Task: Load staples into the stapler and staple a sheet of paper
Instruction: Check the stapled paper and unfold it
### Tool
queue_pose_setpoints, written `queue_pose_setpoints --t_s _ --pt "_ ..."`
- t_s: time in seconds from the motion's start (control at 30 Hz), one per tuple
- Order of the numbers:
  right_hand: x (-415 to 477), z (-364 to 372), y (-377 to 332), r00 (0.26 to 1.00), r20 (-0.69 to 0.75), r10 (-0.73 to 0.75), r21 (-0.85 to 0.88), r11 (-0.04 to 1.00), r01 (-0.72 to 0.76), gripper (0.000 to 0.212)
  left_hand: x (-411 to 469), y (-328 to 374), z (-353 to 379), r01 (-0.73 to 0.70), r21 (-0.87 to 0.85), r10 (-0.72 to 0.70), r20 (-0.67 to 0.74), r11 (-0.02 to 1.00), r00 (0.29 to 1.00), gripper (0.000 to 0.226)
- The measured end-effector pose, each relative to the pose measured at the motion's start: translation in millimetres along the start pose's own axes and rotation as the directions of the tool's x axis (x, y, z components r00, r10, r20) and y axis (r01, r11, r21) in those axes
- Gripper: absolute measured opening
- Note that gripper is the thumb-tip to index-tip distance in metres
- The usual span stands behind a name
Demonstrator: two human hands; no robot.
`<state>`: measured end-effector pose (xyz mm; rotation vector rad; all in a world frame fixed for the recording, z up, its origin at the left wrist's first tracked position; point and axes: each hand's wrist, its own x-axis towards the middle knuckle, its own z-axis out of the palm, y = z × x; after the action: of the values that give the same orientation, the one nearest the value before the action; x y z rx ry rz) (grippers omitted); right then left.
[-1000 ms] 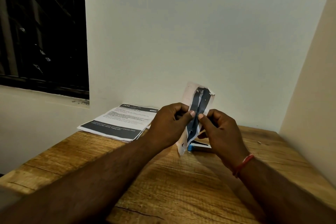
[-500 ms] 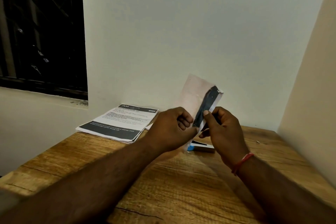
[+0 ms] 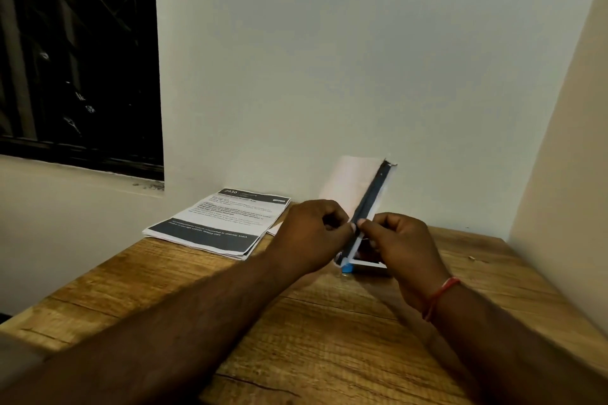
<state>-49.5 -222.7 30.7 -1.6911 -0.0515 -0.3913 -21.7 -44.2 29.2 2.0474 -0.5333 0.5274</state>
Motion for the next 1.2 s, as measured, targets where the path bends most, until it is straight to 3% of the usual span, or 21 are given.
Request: queue_pose_setpoints --t_s 0.23,0.47,0.7,1.07,1.2 --pt "0 0 -3 0.989 0.044 0.141 0.035 0.989 -0.143 0.01 1 -4 4 0.166 -0.233 -0.175 -0.016 0.958 0.984 0.015" --pt "-2 -1 -10 0.955 0.129 0.265 0.327 0.898 -0.294 0.02 5 -4 1 0.263 -0.391 -0.273 0.031 0.882 0.961 0.017" --pt "5 -2 -2 0.969 0.111 0.223 0.282 0.927 -0.246 0.02 9 -6 3 0.352 -0.54 -0.342 0.123 0.764 0.931 0.015" --pt "21 -5 14 0.99 0.052 0.129 0.093 0.987 -0.133 0.023 10 -6 3 0.353 -0.559 -0.347 0.122 0.75 0.93 0.014" --pt "21 -6 15 0.996 0.04 0.084 0.038 0.996 -0.086 0.025 8 -6 3 0.324 -0.514 -0.314 0.11 0.794 0.943 0.013"
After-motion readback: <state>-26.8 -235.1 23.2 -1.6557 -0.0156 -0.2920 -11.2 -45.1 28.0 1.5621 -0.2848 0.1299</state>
